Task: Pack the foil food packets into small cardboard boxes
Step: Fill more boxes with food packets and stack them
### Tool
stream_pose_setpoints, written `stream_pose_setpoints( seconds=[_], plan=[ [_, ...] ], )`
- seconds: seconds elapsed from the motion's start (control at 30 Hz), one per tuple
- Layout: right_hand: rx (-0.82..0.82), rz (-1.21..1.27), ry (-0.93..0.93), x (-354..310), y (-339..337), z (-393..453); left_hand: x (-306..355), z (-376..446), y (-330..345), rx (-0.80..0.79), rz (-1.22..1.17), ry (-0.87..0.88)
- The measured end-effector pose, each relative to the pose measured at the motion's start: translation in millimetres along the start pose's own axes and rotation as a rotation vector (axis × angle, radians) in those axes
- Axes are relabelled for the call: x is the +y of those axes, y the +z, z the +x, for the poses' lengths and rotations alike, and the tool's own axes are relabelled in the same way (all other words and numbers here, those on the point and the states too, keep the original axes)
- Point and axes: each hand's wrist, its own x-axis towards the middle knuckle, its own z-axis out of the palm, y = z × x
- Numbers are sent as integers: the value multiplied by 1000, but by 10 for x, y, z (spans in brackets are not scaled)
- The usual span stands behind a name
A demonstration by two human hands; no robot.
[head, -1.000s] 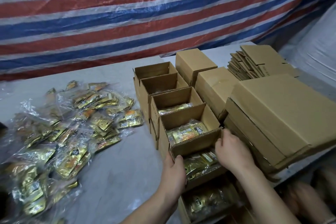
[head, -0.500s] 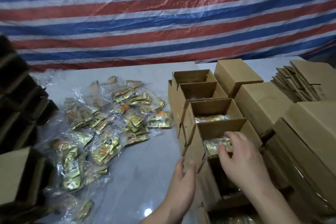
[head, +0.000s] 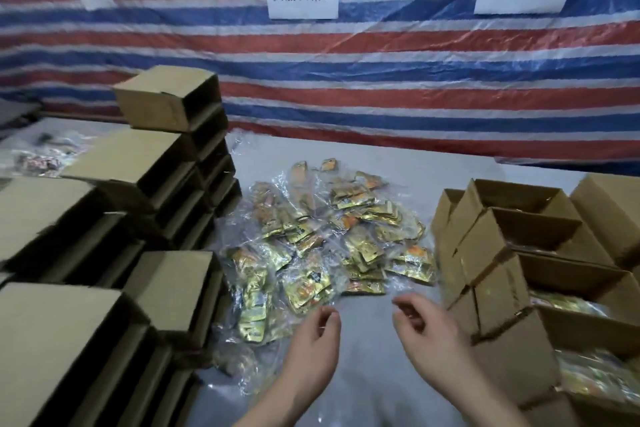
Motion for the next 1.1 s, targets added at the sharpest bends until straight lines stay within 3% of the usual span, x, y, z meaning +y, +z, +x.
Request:
stream_pose_setpoints(
  seconds=[0.13,0.33,0.53,0.73,0.93,1.1],
  plan=[
    [-129,80,48,-41,414,59,-234,96,-181,40,85,64],
    [-118,147,48,-196,612,265,-86,309,-399,90,221,158],
    [-93,161,-153,-891,622,830,823,883,-990,279,236,338],
    [-158,151,-288,-1928,762,1645,1433,1634,-2135,626,440,449],
    [-126,111,-392,-2792,1005,2399,1557,2590,-3092,809,771,339],
    [-116,141,-359,-3095,1092,2921,1485,3285,-3442,719,1066,244]
  ],
)
